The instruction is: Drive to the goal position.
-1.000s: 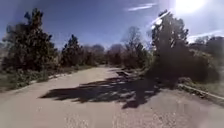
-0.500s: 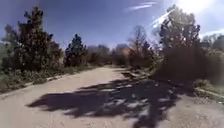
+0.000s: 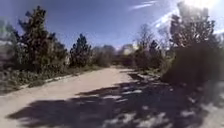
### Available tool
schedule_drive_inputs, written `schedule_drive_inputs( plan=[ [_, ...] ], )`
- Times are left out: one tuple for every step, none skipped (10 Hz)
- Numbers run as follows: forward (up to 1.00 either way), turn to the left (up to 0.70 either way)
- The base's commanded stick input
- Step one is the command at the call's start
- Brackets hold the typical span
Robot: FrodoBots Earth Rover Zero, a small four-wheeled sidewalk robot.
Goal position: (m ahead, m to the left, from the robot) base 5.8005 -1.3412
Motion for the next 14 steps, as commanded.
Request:
schedule_drive_inputs(
  plan=[
    [1.0, 0.0],
    [1.0, 0.0],
    [1.0, 0.0],
    [1.0, 0.0],
    [1.0, 0.0],
    [1.0, 0.0],
    [1.0, 0.0],
    [1.0, 0.0],
    [1.0, 0.0],
    [1.0, 0.0],
    [1.0, 0.0],
    [1.0, 0.0],
    [1.0, 0.0],
    [1.0, 0.0]
  ],
)
